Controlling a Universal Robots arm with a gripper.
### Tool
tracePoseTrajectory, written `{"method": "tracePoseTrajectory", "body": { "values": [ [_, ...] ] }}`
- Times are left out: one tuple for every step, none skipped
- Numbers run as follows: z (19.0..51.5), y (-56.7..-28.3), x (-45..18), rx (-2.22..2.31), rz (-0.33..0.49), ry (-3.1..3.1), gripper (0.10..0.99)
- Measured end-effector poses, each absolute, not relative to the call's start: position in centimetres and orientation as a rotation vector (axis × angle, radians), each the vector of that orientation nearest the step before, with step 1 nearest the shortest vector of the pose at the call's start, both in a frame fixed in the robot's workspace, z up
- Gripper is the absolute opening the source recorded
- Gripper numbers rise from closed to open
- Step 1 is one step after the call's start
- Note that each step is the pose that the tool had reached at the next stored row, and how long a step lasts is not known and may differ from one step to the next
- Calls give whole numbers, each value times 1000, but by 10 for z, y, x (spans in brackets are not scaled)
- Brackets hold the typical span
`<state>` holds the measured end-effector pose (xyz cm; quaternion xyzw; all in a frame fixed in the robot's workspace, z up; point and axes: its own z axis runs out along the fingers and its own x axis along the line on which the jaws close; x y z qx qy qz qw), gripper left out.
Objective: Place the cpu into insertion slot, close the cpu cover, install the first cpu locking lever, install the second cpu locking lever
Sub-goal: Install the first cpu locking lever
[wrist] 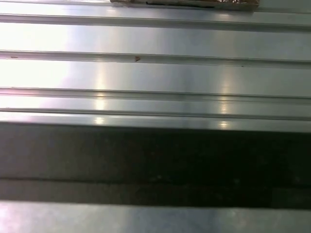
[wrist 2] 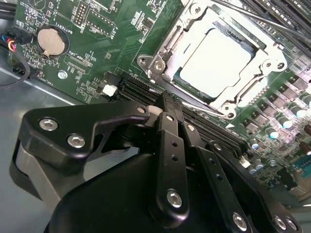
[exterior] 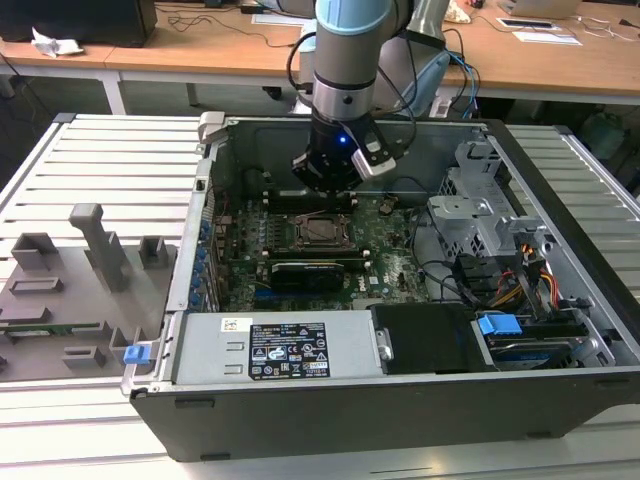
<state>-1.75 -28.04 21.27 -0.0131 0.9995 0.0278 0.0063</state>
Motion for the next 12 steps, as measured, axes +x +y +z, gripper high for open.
{"method": "tracePoseTrajectory", "body": {
  "values": [
    [212, -280, -17, -41, 87, 3128, 106],
    [211, -280, -17, -41, 87, 3128, 106],
    [210, -280, -16, -41, 87, 3128, 106],
    [209, -280, -16, -41, 87, 3127, 106],
    [208, -280, -16, -41, 87, 3128, 106],
    [208, -280, -16, -41, 87, 3127, 106],
    [207, -280, -16, -41, 86, 3128, 106],
    [206, -280, -16, -41, 83, 3128, 106],
    [205, -280, -16, -41, 81, 3128, 106],
    [204, -280, -16, -41, 78, 3128, 106],
    [204, -280, -16, -41, 76, 3128, 106],
    [204, -280, -16, -41, 75, 3128, 106]
  ]
}}
